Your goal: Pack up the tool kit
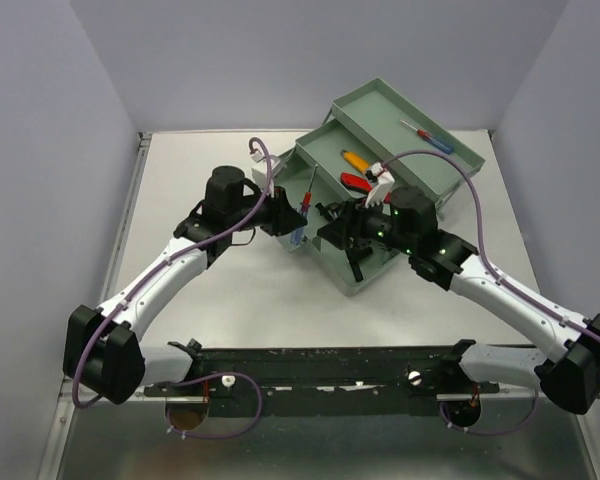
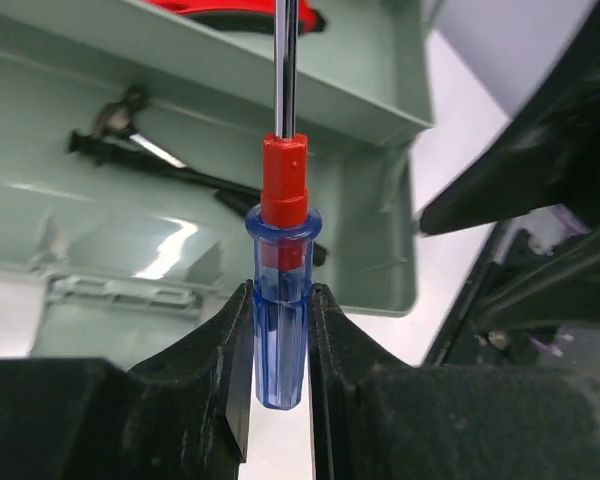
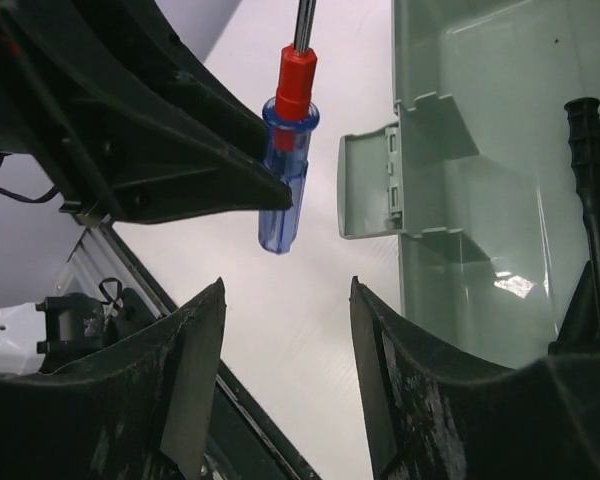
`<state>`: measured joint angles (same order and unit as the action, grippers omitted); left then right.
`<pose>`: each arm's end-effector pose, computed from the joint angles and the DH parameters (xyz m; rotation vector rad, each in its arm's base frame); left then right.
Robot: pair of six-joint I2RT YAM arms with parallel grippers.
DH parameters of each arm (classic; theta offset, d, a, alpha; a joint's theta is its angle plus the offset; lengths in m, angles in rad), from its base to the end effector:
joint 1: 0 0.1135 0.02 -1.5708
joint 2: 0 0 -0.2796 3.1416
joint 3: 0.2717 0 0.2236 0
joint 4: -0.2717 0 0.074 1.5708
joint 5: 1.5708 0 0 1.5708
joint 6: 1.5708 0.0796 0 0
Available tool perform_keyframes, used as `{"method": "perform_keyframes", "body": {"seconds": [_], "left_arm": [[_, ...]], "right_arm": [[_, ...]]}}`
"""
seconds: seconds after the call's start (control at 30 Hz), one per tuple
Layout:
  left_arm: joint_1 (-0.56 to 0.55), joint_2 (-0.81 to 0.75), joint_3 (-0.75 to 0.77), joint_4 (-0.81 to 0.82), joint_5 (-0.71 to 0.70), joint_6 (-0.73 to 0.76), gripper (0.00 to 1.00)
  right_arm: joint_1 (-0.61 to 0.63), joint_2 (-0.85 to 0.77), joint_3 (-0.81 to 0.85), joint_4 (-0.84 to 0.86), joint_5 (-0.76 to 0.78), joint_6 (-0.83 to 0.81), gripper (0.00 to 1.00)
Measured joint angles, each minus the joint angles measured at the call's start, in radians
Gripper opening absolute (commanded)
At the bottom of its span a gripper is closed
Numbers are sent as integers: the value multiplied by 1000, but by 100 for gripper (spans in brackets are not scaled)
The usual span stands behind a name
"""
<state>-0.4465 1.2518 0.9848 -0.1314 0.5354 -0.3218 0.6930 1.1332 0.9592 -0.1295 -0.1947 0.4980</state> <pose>0.2415 -0.1607 0.3248 0.4933 1.9942 -1.0169 0.1973 0.1838 0.3431 -0.3356 1.9652 0.9803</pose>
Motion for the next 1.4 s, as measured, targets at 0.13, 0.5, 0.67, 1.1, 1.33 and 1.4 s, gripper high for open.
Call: {"method": "perform_keyframes", "body": {"seconds": [0.13,0.5,0.67,1.1,1.33,1.4], "left_arm": [[-21,22,0,77,103,-50,0],[-60,-1,-38,151,185,-108,0],[-74,-13,-39,154,197,-111,0],[-80,-23,-39,147,201,-108,5],[-82,-7,-8,85,198,-50,99],[-85,-16,13,32,154,-8,99]], "right_arm": [[53,56,21,12,72,16,61],[61,42,21,135,229,44,61],[61,54,39,144,242,44,55],[80,108,55,193,212,83,1],[82,107,85,141,237,-16,1],[82,103,144,54,280,-118,1]]}}
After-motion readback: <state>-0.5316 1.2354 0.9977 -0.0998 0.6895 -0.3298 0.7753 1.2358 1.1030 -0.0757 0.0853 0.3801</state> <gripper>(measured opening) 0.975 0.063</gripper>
